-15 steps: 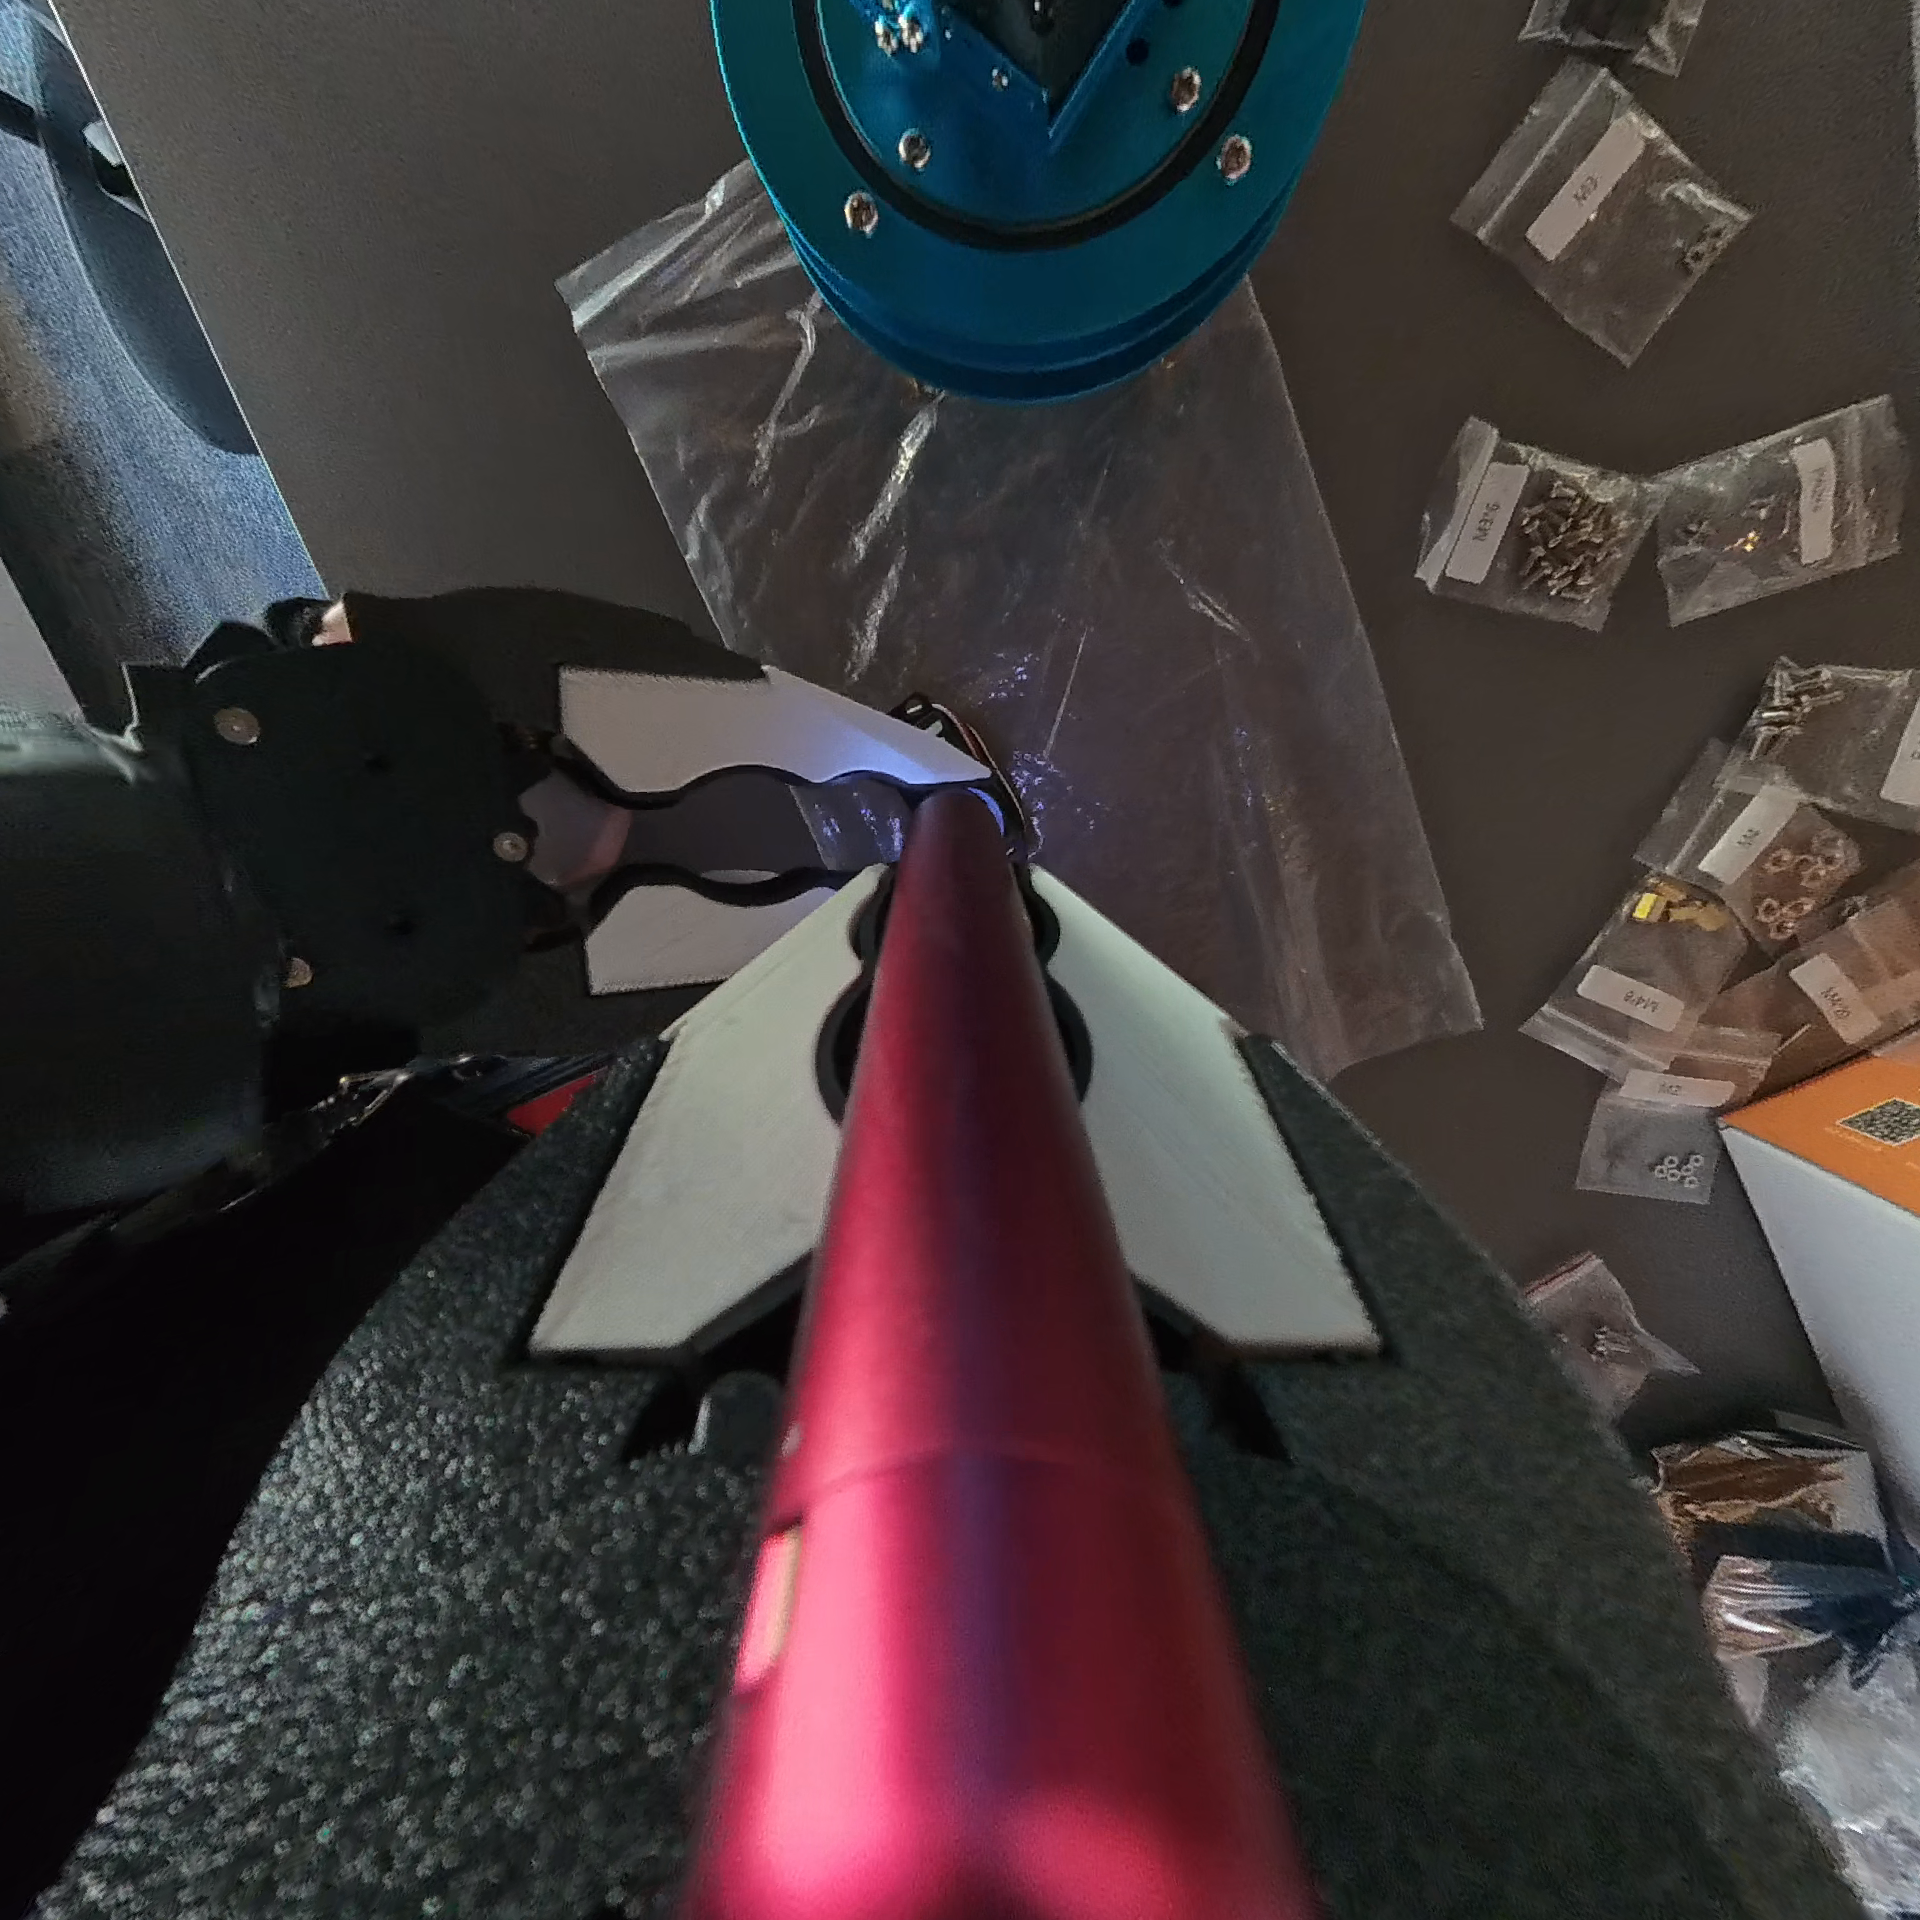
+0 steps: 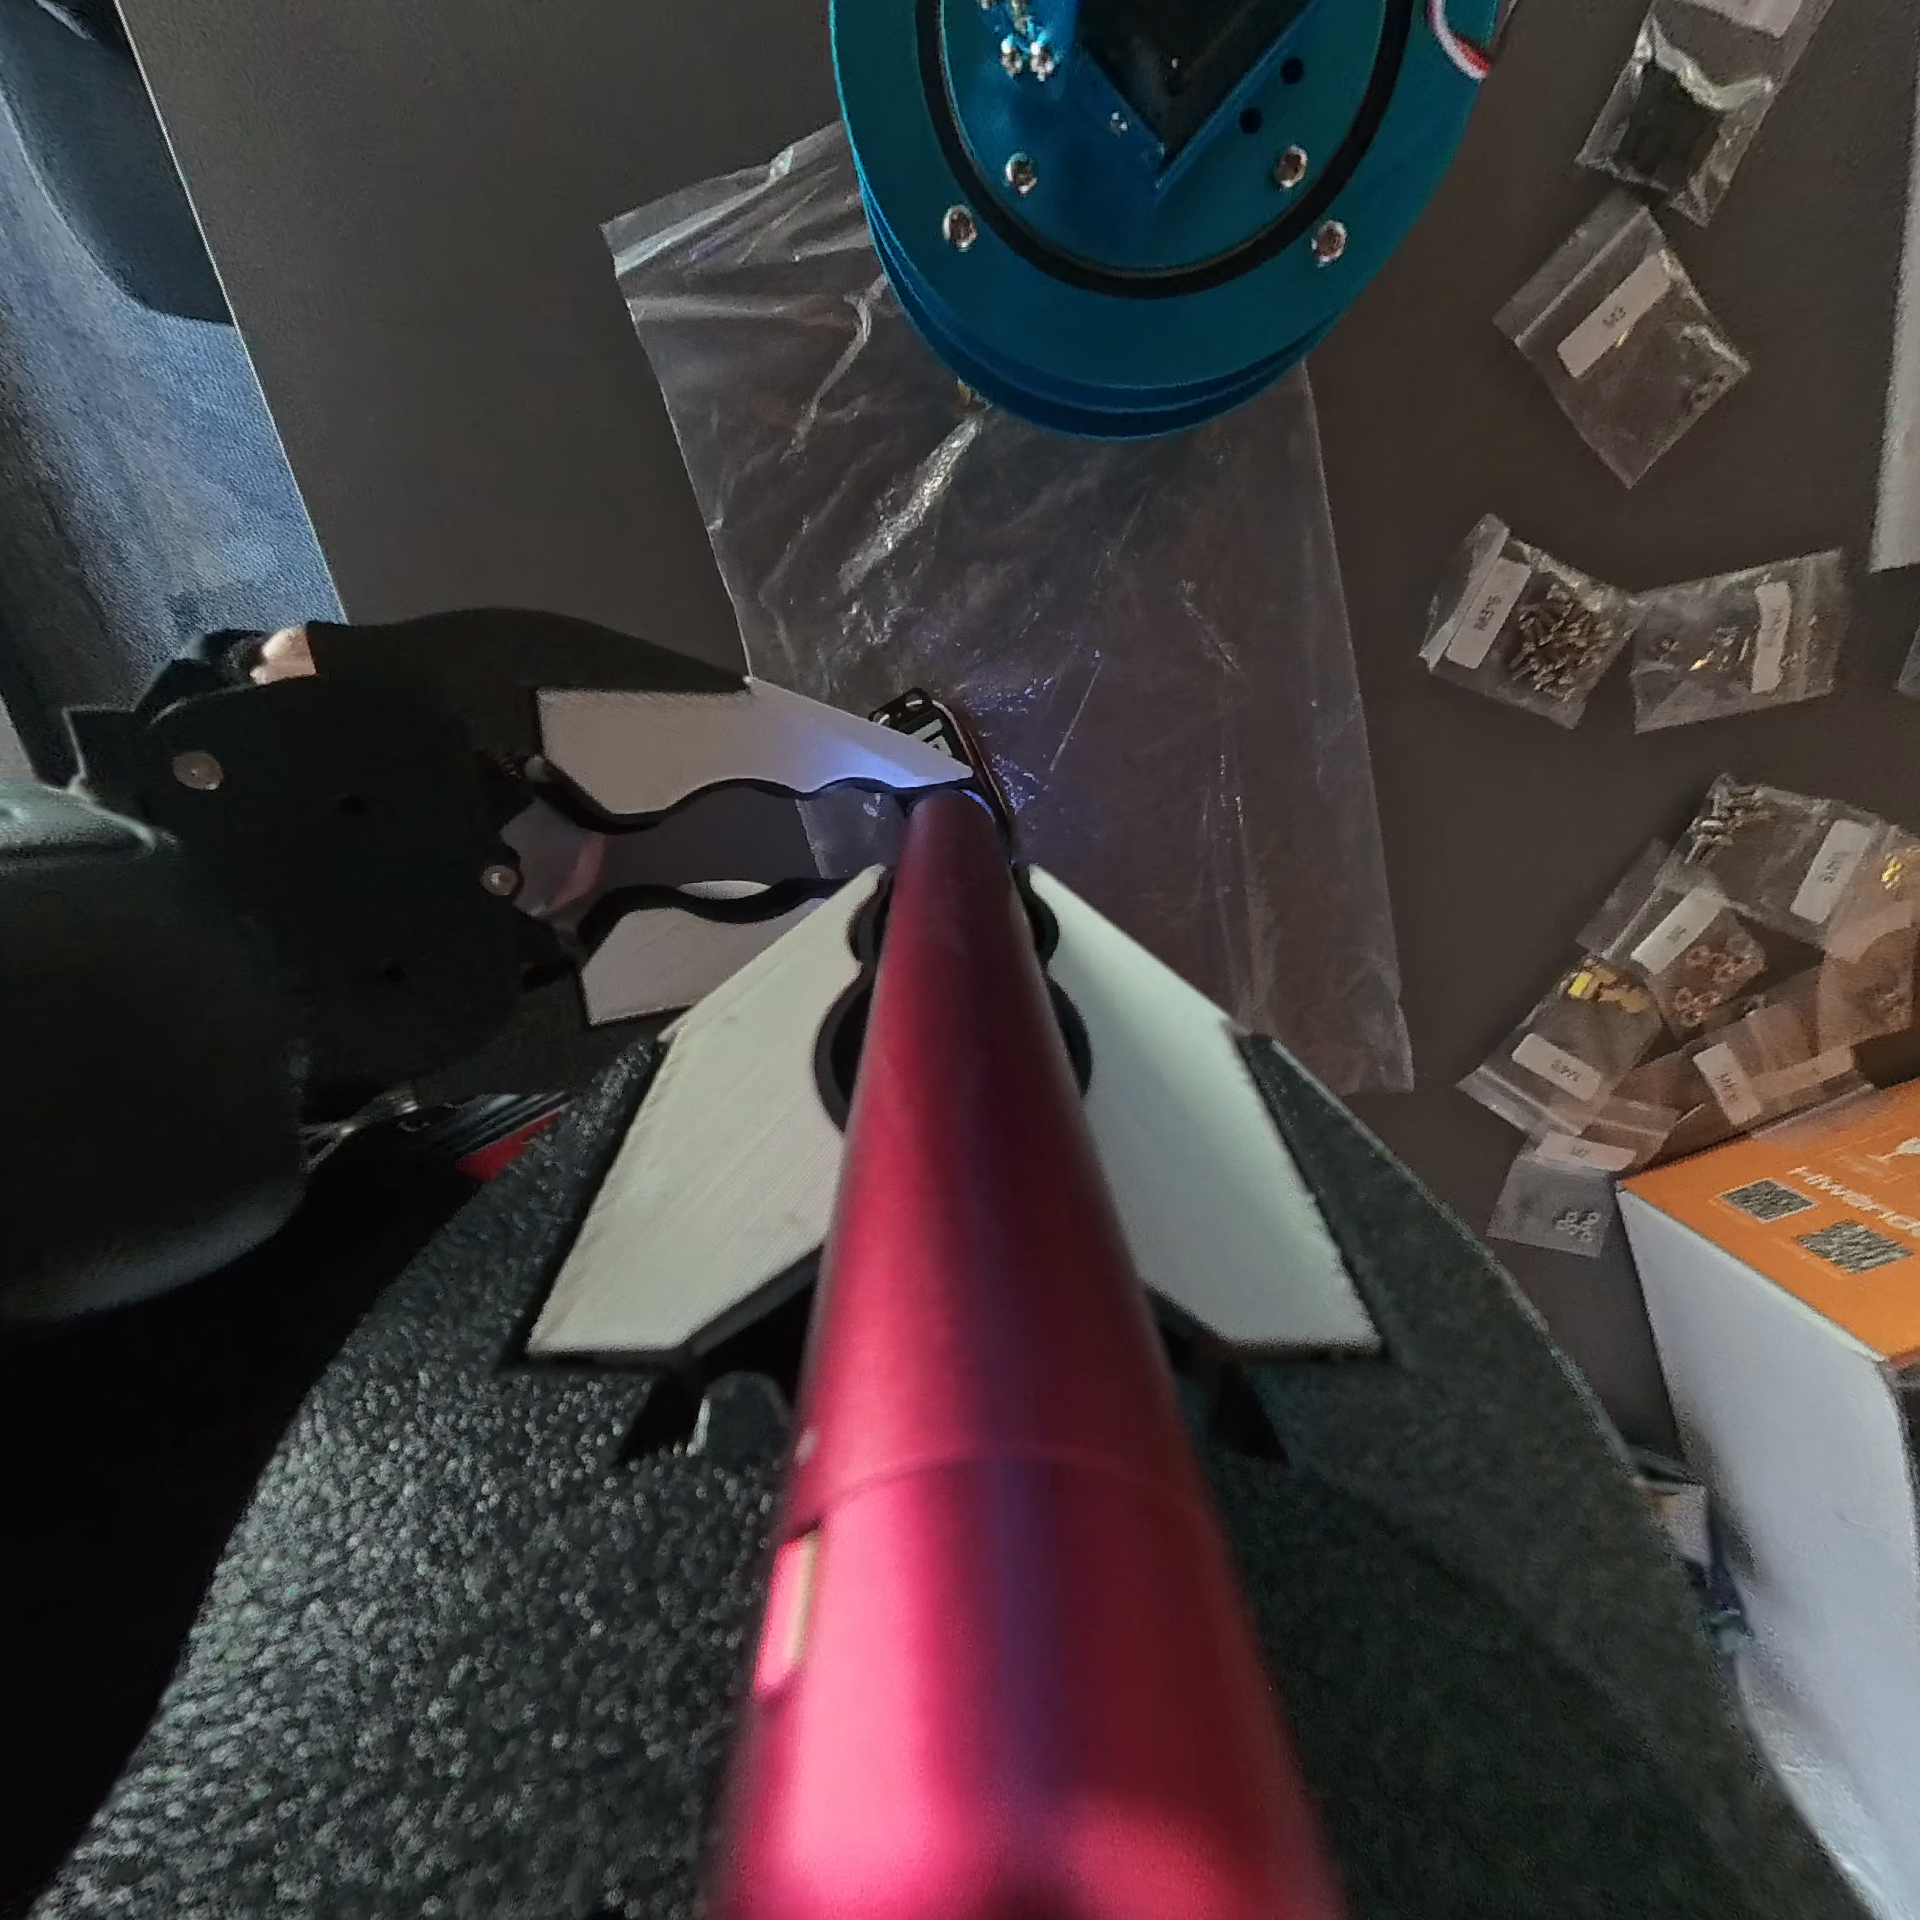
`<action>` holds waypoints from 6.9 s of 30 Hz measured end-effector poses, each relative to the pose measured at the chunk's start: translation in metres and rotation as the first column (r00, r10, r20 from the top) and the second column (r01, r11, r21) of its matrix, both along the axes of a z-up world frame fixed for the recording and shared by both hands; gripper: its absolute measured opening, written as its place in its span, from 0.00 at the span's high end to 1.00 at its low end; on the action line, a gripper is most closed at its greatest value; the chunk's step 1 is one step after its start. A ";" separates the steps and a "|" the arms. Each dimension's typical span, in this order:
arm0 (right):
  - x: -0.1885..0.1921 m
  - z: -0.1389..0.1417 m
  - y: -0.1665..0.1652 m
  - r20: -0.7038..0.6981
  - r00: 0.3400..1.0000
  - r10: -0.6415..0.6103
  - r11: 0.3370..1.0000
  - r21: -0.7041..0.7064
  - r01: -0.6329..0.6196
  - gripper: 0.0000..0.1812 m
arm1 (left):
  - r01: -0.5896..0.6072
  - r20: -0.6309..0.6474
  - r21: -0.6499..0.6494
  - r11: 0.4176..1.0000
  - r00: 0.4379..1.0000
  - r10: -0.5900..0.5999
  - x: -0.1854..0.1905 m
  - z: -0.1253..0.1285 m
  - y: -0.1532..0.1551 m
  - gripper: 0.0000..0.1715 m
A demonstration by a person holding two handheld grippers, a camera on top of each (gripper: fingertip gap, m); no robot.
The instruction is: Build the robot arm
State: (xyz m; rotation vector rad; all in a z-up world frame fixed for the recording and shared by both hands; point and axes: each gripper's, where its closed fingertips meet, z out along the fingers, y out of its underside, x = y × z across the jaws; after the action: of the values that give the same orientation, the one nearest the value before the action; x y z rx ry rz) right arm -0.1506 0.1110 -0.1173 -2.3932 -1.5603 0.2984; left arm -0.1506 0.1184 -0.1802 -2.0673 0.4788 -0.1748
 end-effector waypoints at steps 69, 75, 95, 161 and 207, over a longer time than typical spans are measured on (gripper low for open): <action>0.266 -0.025 -0.033 -0.721 0.641 -0.265 0.958 -0.122 0.258 0.77 | 0.864 -0.752 -0.009 0.503 0.326 -0.573 0.182 0.007 -0.015 0.88; 0.241 -0.065 -0.025 -0.362 0.932 -0.024 0.975 0.199 0.103 0.79 | 0.899 -0.849 -0.026 0.436 0.210 -0.485 0.191 0.004 -0.015 0.88; 0.195 -0.100 0.002 0.008 0.959 0.283 0.939 0.201 -0.279 0.88 | 0.731 -0.517 0.086 0.677 0.613 -0.597 0.073 0.019 -0.016 0.76; -0.006 -0.057 0.004 -0.697 0.464 -0.547 0.775 -0.211 0.596 0.89 | 0.748 -0.096 -0.116 0.653 0.646 -0.757 0.011 -0.032 -0.004 0.87; 0.030 0.055 0.005 -0.876 0.238 -0.418 0.852 -0.287 0.438 0.89 | 0.661 -0.457 0.238 0.712 0.723 -0.519 0.022 0.098 0.009 0.78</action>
State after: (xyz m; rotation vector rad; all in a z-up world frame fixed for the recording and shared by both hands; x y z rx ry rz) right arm -0.1203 0.1159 -0.0627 -1.8334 -0.3116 1.2348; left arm -0.1289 0.1271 -0.0824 -1.4793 1.3185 -0.0715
